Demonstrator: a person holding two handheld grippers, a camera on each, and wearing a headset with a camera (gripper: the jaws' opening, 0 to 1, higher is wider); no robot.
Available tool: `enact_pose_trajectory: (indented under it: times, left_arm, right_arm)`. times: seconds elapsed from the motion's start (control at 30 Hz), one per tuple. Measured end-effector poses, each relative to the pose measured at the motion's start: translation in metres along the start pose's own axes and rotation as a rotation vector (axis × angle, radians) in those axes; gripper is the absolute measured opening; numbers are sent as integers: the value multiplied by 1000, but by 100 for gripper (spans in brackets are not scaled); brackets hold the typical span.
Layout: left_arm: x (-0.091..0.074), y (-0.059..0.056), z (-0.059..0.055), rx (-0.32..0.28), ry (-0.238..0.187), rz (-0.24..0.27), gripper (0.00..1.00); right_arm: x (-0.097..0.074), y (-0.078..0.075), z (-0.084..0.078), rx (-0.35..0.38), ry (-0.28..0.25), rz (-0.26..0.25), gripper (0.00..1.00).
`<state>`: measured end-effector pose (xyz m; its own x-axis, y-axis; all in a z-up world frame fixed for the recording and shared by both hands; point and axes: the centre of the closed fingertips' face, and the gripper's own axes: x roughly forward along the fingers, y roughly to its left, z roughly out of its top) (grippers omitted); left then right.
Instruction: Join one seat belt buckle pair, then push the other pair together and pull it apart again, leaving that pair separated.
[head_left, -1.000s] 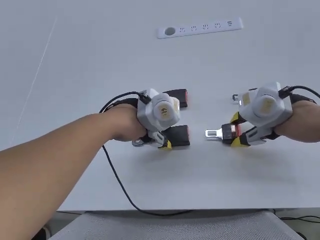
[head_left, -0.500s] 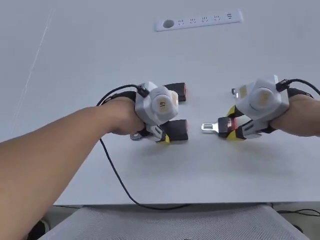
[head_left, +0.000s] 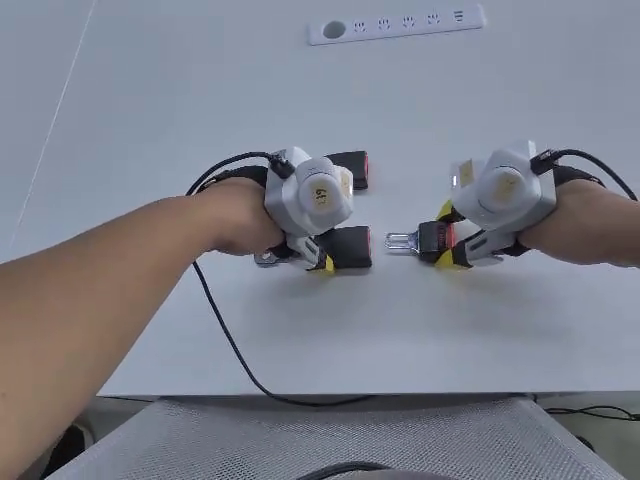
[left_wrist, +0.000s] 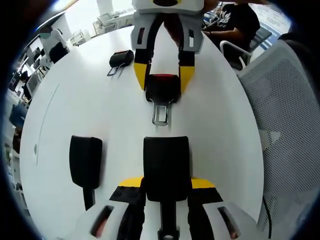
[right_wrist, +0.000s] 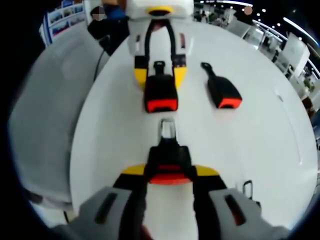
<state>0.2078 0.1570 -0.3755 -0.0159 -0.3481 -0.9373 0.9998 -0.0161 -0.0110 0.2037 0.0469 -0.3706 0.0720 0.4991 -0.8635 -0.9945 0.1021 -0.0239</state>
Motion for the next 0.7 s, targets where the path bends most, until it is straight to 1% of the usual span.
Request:
enact_pose_trajectory:
  times: [0.27, 0.47, 0.7]
  left_arm:
    - [0, 0, -1, -4, -2, 4, 33]
    - [-1, -1, -1, 1, 11, 4, 33]
    - [0, -1, -2, 3, 14, 4, 33]
  right_arm:
    - [7, 2, 13, -11, -16, 11, 35]
    - [9, 4, 16, -14, -21, 12, 35]
    - [9, 4, 16, -20, -9, 15, 35]
